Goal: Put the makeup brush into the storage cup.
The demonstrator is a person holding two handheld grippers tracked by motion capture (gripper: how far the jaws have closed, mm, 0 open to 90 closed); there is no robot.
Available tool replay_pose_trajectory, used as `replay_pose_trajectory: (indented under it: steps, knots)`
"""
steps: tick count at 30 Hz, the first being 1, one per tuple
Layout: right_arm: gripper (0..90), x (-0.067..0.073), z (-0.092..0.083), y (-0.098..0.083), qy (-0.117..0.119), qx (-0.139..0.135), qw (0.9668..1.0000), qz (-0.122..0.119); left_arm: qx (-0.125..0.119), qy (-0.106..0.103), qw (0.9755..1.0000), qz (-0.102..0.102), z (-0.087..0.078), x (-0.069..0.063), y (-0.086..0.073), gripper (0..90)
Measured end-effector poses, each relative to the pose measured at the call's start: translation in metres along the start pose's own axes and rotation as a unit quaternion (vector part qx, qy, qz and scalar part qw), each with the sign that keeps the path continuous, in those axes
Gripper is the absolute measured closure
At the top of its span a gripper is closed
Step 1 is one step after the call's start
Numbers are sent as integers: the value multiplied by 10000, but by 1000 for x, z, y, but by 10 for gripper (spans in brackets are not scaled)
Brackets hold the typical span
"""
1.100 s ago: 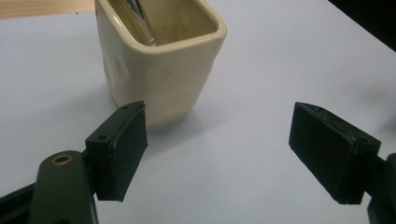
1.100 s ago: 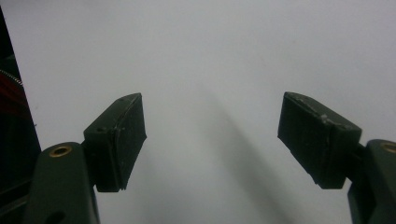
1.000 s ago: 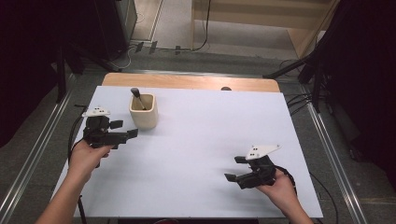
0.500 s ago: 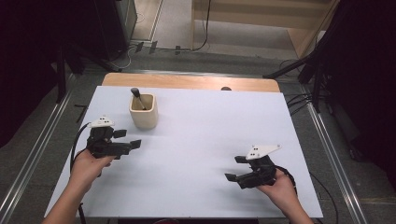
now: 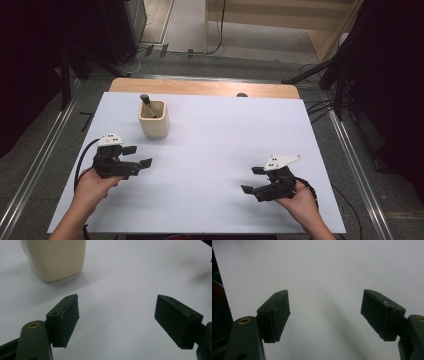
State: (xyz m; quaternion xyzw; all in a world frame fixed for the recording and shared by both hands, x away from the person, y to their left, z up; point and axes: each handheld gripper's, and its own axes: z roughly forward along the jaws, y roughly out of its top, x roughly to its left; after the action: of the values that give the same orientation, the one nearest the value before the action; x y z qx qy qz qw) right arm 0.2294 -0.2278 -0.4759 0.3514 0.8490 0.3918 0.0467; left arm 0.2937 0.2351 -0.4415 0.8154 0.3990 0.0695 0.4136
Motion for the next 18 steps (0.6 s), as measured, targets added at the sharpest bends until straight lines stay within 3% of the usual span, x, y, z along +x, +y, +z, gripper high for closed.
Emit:
replay_pose_trajectory:
  steps: [18]
  knots:
    - [243, -1, 1, 0, -15, 12, 10000, 30, 148, -208, 9985, 475, -5, -18, -18, 214]
